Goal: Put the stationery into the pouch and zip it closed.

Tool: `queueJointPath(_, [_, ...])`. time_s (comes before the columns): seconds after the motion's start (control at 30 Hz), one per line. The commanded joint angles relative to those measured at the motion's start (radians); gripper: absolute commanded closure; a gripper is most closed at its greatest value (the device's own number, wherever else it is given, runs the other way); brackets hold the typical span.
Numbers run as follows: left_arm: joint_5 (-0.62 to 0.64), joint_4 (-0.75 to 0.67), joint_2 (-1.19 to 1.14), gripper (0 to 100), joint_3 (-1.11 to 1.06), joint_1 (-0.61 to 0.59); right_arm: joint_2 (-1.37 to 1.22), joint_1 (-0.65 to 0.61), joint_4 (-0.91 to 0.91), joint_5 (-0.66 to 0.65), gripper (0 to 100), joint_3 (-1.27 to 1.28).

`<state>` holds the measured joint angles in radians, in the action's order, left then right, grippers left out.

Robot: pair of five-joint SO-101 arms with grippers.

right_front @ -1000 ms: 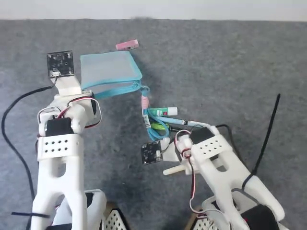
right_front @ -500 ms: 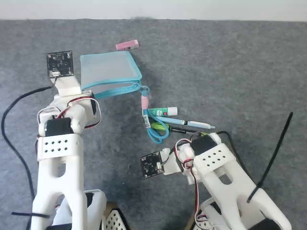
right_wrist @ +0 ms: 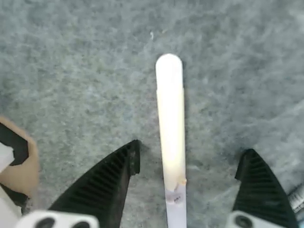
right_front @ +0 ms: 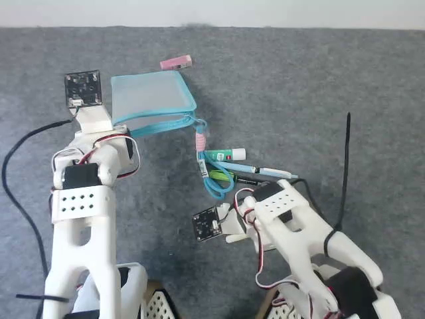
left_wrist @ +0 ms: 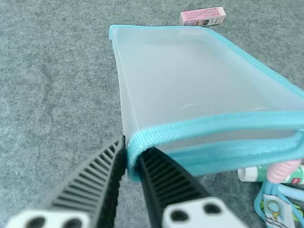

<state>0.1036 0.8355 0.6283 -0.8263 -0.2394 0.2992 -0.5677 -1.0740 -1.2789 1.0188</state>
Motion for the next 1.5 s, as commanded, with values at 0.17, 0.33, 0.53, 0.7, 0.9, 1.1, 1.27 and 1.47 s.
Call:
queueJointPath(0.17, [0.014, 0.009, 0.008, 99, 0.012, -0.009, -0.031, 0.013, 0.008, -0.006, 90.3, -0.002])
queueJointPath(0.33, [0.014, 0.009, 0.008, 99, 0.012, -0.009, -0.030, 0.013, 0.036, 0.094, 98.3, -0.008])
queueJointPath(0.53, [0.014, 0.009, 0.008, 99, 0.012, -0.009, -0.021, 0.015, 0.038, 0.141, 99.1, -0.009])
queueJointPath(0.7, [0.014, 0.009, 0.008, 99, 0.012, -0.009, 0.185, 0.027, 0.007, 0.258, 99.1, -0.009])
queueJointPath(0.9, [0.014, 0.009, 0.008, 99, 0.012, -0.009, 0.727, 0.105, -0.163, 0.420, 99.1, -0.097])
queueJointPath(1.1, [0.014, 0.009, 0.008, 99, 0.012, -0.009, 1.104, 0.058, -0.110, 0.683, 99.2, -0.120])
queueJointPath(1.27, [0.014, 0.014, 0.009, 99, 0.012, -0.009, 1.115, -0.041, 0.150, 0.904, 99.2, -0.077])
queueJointPath(1.47, [0.020, 0.049, 0.006, 99, 0.028, -0.009, 1.113, -0.044, 0.549, 1.149, 99.2, 0.012])
